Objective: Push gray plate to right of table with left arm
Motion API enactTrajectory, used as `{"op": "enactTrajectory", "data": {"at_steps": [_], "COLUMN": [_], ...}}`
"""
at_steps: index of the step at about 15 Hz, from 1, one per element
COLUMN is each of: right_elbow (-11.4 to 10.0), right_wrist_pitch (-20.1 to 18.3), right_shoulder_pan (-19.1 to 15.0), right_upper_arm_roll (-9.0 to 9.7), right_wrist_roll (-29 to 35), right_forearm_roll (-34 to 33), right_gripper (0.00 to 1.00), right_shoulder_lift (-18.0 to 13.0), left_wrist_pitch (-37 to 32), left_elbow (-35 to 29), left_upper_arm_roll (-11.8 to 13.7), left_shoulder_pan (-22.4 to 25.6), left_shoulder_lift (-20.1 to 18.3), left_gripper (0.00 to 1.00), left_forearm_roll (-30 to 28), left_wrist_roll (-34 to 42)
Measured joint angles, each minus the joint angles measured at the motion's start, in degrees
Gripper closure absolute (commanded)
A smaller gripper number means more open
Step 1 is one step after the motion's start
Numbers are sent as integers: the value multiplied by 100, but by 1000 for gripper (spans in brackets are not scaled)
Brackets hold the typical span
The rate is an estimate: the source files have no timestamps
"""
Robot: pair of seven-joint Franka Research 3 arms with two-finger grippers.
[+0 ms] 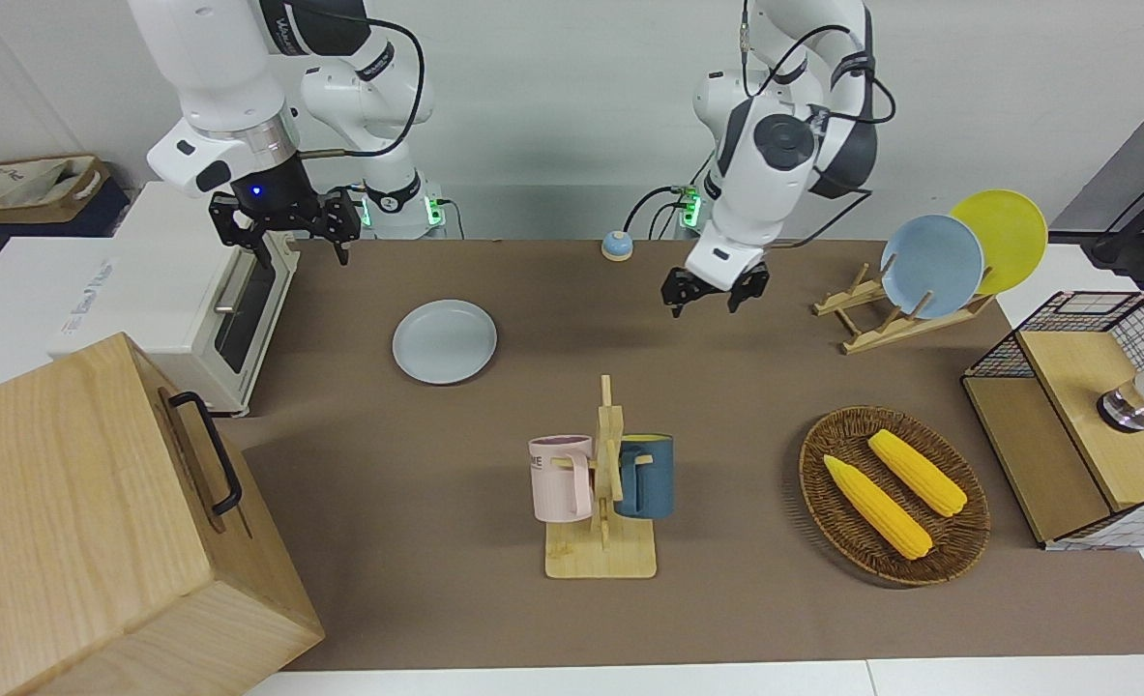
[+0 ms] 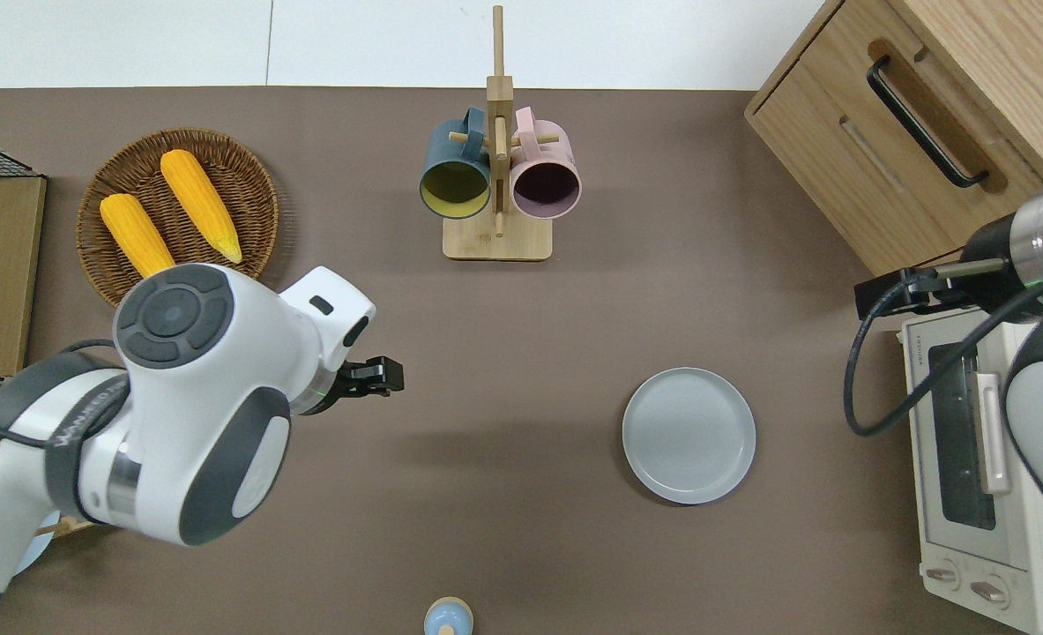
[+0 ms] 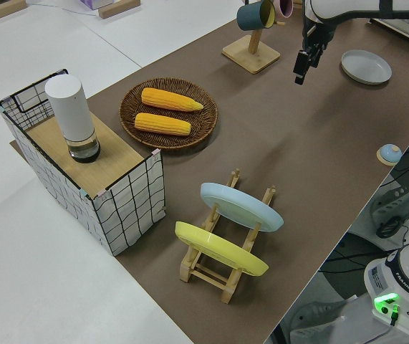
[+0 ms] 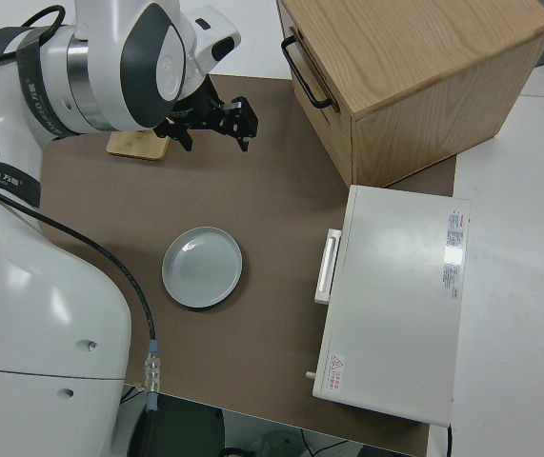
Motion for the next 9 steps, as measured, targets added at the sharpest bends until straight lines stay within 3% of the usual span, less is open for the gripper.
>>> {"op": "enactTrajectory", "data": {"at_steps": [9], "right_elbow": [0], "right_wrist_pitch": [0], "right_shoulder_pan": [0], "right_upper_arm_roll": [0], "right_wrist_roll": [0], "right_forearm_roll": [0], "right_gripper": [17], "right_shoulder_lift": [0], "left_wrist_pitch": [-1078], "left_elbow": [234], "left_upper_arm_roll": [81], "left_shoulder_pan": [1611], "left_shoulder_lift": [-972], "left_gripper": [2], "left_forearm_roll": [1], "left_wrist_roll": [2282]}}
